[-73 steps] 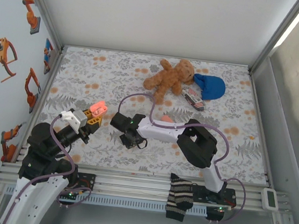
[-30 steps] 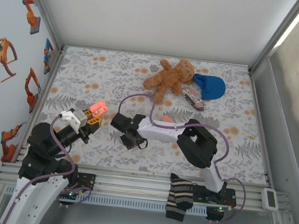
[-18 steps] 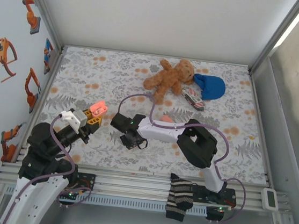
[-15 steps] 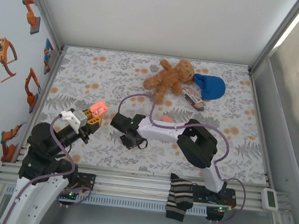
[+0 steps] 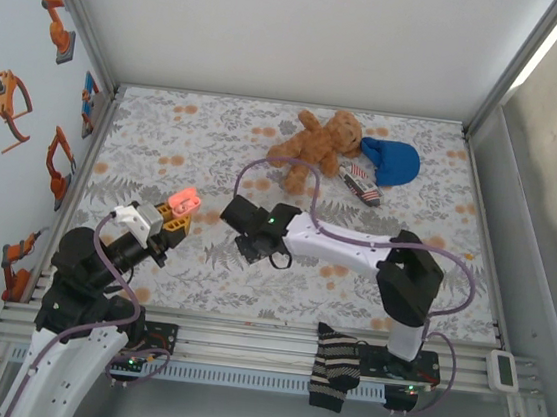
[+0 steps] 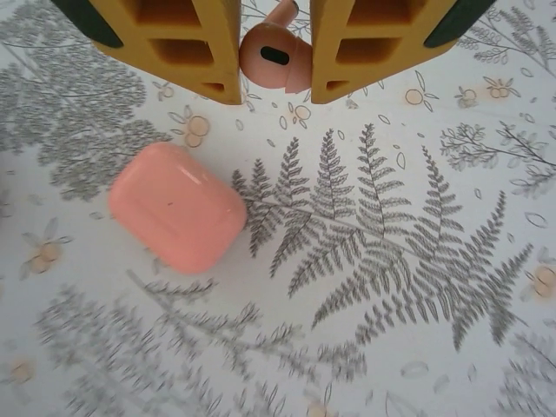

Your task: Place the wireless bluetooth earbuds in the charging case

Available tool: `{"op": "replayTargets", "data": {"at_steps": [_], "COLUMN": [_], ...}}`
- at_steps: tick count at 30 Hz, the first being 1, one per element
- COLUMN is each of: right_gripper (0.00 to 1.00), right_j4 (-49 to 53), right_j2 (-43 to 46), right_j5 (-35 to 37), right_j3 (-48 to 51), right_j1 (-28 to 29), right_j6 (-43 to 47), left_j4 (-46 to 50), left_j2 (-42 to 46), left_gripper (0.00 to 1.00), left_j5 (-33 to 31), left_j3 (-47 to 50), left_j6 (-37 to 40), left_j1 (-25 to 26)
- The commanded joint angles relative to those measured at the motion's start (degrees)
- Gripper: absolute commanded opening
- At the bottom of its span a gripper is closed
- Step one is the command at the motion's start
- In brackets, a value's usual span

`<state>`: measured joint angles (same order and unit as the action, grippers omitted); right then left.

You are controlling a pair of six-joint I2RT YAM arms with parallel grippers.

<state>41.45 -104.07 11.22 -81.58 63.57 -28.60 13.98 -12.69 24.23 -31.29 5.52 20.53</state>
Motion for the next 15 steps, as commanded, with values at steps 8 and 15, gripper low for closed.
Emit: {"op": "replayTargets", "data": {"at_steps": [8,15], "right_gripper": [0.2,0.2], "right_j4": [-9.3,-19.3], "right_j2": [18.6,29.0], "right_j5": [10.0,9.9], "right_j3": [3.1,5.7], "right_j1": [-1.7,-2.0], "right_j6": [6.1,12.6], "left_j4": [-10.3,-18.2], "left_j2": [-4.7,-9.9], "left_gripper": [0.0,0.0], "left_j5": [4.2,7.2], "left_j3": [2.6,3.2], "left_j6": [-5.7,-9.6], "left_j1": [-0.3,0.1]}}
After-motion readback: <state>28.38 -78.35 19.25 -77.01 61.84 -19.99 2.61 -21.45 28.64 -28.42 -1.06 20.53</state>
